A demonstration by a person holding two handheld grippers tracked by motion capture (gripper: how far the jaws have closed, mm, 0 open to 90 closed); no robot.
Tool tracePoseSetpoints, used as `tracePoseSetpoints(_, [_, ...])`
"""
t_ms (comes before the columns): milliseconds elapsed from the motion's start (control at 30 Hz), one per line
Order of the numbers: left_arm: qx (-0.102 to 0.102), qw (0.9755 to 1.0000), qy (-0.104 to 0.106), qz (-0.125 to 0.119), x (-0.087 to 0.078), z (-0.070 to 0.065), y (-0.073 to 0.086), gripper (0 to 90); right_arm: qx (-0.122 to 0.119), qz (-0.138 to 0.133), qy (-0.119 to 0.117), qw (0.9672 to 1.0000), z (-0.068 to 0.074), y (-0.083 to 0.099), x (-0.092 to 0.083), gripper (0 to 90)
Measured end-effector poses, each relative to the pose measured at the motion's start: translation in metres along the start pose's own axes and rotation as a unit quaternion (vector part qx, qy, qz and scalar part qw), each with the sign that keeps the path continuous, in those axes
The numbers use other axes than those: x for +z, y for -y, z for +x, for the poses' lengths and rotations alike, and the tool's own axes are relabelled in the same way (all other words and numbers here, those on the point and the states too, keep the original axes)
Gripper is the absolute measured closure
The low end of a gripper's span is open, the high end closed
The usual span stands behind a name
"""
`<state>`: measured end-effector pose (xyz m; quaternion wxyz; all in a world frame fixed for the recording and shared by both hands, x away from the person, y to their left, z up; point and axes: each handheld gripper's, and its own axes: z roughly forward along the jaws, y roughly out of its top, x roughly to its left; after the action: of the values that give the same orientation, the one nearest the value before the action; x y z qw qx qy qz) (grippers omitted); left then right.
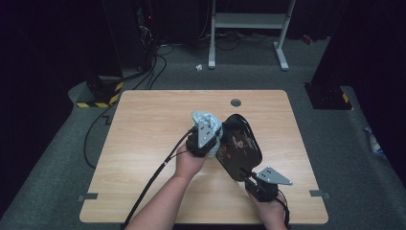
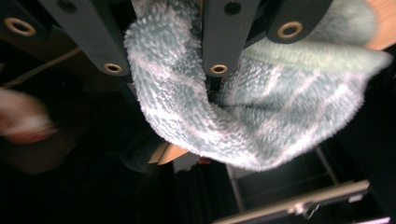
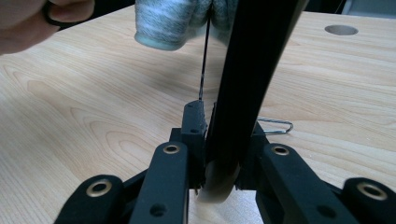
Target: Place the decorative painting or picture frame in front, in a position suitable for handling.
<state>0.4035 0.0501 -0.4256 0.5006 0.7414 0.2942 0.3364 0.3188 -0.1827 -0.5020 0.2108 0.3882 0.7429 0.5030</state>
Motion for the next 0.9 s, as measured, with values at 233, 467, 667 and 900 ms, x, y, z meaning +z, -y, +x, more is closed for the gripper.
tracePoseSetpoints(233, [0.044,0.9970,0.049,-0.040,-0.017,-0.040,-0.019,78.7,0.001,-0.002,0.000,1.0000,-0.001,0.000,0.000,77.8])
tracePoseSetpoints(467, [0.046,0.9940,0.077,-0.063,-0.026,-0.053,-0.031,78.6,0.002,-0.002,0.000,1.0000,-0.002,0.000,0.000,77.7])
tracePoseSetpoints(667, [0.030,0.9956,0.068,-0.057,-0.022,-0.040,-0.029,78.6,0.001,-0.009,0.003,1.0000,0.000,0.000,0.000,77.3])
tracePoseSetpoints(900, [0.028,0.9964,0.061,-0.052,-0.022,-0.035,-0.029,78.6,0.017,0.002,-0.007,0.9998,-0.002,0.007,-0.001,70.4])
